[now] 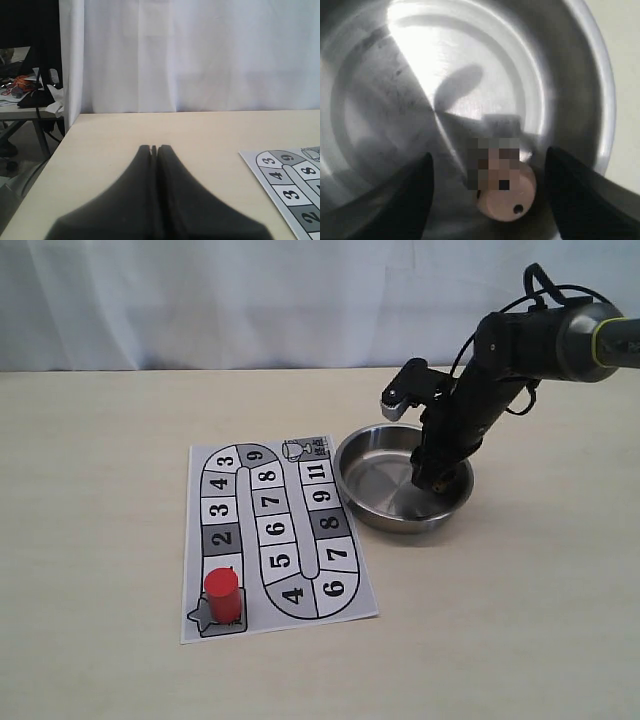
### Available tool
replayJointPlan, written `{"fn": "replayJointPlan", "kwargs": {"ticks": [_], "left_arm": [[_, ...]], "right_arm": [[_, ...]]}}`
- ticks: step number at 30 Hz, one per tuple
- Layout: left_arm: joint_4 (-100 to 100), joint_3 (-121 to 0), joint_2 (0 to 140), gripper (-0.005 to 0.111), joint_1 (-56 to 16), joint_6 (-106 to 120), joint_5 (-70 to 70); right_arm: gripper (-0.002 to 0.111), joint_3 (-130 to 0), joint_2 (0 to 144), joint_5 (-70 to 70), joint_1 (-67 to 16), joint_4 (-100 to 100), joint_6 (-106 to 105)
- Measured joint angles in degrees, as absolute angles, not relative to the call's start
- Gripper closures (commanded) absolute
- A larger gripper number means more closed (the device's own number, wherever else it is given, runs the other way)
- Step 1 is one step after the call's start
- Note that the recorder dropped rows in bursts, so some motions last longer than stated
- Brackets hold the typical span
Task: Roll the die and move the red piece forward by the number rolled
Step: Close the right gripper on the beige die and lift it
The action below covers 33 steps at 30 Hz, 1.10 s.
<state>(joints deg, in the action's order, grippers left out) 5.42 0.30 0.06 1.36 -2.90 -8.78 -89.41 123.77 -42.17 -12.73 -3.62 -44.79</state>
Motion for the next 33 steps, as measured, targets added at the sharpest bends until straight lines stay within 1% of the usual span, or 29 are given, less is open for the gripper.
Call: {"fn": "replayJointPlan", "kwargs": {"ticks": [14, 21, 33], "left_arm": [[5.42, 0.3, 0.06, 0.107, 1.36, -2.9, -8.78], [5.42, 0.3, 0.06, 0.107, 1.36, -2.9, -8.78], [5.42, 0.3, 0.06, 0.107, 1.36, -2.9, -8.78]], "right_arm": [[0.047, -89.41, 123.77, -43.58, -12.73, -2.5, -64.51], [0.047, -89.41, 123.77, -43.58, -12.73, 2.87, -66.59], [0.047, -89.41, 123.93, -43.59, -12.73, 3.52, -70.29]]}}
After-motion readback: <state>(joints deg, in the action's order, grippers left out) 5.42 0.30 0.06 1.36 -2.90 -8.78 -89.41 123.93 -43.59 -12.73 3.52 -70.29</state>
